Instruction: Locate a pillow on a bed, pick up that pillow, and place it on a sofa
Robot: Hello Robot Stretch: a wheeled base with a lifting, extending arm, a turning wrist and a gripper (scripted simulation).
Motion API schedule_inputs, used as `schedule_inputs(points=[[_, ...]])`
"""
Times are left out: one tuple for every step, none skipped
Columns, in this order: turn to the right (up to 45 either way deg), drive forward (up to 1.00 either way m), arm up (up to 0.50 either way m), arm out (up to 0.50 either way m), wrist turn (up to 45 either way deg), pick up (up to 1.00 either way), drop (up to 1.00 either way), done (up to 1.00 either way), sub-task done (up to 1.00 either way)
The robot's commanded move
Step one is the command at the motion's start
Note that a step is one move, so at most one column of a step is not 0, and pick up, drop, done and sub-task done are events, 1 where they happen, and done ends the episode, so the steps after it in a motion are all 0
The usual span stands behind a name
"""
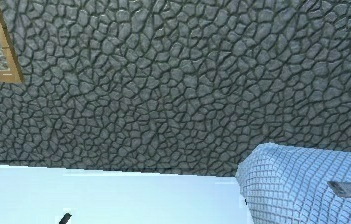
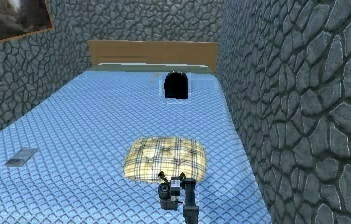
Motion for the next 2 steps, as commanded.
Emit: schedule_inputs(points=[[0.0, 0.0, 0.0, 0.0, 0.0, 1.0, 0.0, 0.0, 0.0], [0.0, 0.0, 0.1, 0.0, 0.0, 0.0, 0.0, 0.0, 0.0]])
